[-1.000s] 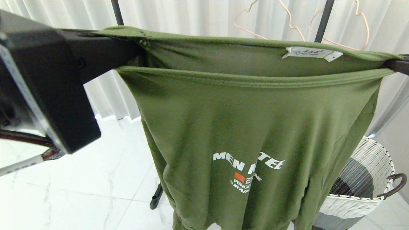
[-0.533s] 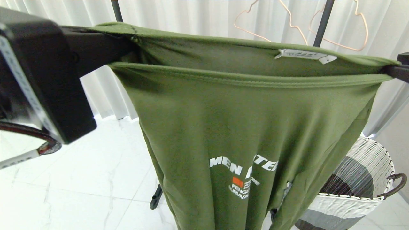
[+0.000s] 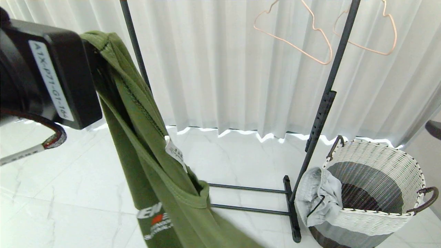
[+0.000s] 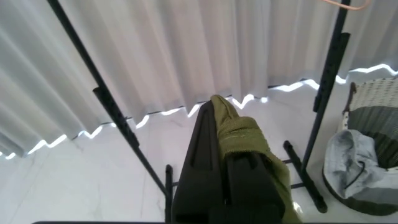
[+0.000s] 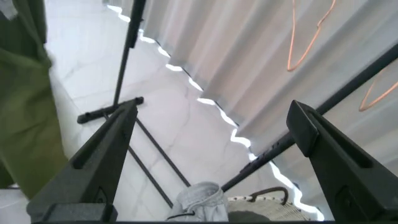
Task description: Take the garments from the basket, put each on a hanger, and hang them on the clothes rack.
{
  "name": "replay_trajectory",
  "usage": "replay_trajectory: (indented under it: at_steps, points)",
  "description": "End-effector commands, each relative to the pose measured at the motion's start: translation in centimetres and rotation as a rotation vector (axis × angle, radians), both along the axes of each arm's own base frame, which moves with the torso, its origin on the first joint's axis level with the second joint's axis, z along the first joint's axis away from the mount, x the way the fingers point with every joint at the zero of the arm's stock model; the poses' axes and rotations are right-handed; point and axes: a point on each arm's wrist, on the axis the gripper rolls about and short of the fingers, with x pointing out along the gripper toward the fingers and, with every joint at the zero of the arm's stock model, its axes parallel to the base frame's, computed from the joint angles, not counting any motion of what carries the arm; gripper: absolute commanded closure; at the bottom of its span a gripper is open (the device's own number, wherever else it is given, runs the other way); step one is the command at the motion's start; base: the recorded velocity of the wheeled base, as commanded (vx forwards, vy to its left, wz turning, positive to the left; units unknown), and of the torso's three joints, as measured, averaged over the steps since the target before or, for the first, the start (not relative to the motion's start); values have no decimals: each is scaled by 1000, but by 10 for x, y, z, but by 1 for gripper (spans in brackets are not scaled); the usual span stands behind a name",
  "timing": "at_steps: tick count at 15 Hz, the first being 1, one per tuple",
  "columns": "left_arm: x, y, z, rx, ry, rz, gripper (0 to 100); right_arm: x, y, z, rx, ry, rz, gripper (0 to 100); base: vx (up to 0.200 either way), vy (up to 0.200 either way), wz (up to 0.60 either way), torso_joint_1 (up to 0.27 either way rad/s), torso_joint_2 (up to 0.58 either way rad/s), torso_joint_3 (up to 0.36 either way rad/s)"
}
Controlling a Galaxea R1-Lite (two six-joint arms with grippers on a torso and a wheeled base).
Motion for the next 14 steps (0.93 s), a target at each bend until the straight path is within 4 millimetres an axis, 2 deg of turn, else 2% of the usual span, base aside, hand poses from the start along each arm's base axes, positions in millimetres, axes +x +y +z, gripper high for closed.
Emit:
replay_trajectory:
  at_steps: [1,3,4,6,8,14]
  points:
    - [1,0,0,2,0,7,100,-2,0,0,2,-2,16,0,0,0,0,0,0,0]
    - [3,3,1,7,-4,24,100,1,0,-3,-14,7,-22,0,0,0,0,0,0,0]
    - [3,5,2,10,-9,26,100,12,-2,-8,-48,21,-137,0,0,0,0,0,0,0]
    - [1,8,2,34,-18,26,100,34,-16,-9,-156,-21,-360,0,0,0,0,0,0,0]
    - [0,12,1,34,-20,26,100,45,-31,-10,-211,-34,-450,0,0,0,0,0,0,0]
    - [-4,21,-3,40,-21,29,100,53,-51,-18,-311,-38,-625,0,0,0,0,0,0,0]
